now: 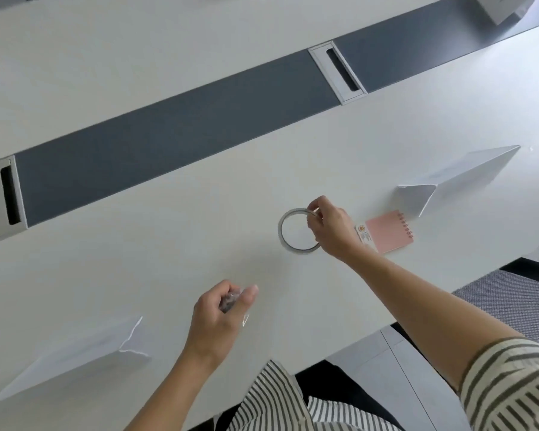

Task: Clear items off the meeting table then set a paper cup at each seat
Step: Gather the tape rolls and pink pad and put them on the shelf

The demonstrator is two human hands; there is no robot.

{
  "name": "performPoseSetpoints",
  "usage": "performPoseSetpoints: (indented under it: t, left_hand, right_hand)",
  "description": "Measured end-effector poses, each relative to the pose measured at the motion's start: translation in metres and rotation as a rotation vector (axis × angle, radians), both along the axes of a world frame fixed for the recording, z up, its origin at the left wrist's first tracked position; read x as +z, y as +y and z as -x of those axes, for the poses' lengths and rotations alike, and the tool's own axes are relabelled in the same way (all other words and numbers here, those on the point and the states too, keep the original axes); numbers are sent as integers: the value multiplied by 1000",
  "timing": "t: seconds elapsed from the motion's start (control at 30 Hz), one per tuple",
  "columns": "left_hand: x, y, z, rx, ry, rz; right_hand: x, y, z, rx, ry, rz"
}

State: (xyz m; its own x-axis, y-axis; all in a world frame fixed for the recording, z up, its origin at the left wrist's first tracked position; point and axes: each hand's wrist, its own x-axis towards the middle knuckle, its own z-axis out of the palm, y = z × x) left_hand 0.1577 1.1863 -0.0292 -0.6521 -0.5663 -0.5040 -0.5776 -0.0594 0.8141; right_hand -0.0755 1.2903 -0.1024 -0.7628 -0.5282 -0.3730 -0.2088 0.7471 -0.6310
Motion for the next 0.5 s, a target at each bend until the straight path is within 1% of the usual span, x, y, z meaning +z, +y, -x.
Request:
performPoseSetpoints:
  t: [0.07,0.2,0.27,0.33,0.43,0.47,0.5]
  left_hand:
    - [-5,3,19,-1,-45,-2]
    - [-13,14,57,-141,-129,13]
    - [-16,22,74,-202,-146,-52]
    - [-19,31,88,-233,-119,-158]
    - [-24,39,94,-231,-137,-226]
    - [-25,41,93,-227,-149,-227]
    - [-27,42,91,-223,-161,-228]
  right_hand:
    - [13,19,-7,-21,-8,76]
    - [30,52,-21,-81,-96,216]
    - [35,62,-28,-103,-146,258]
    - [38,72,-29,-140,-180,304]
    - [35,84,-19,-64,-282,276]
    - [31,89,-11,-17,-291,232]
    - [25,95,1,39,-247,159]
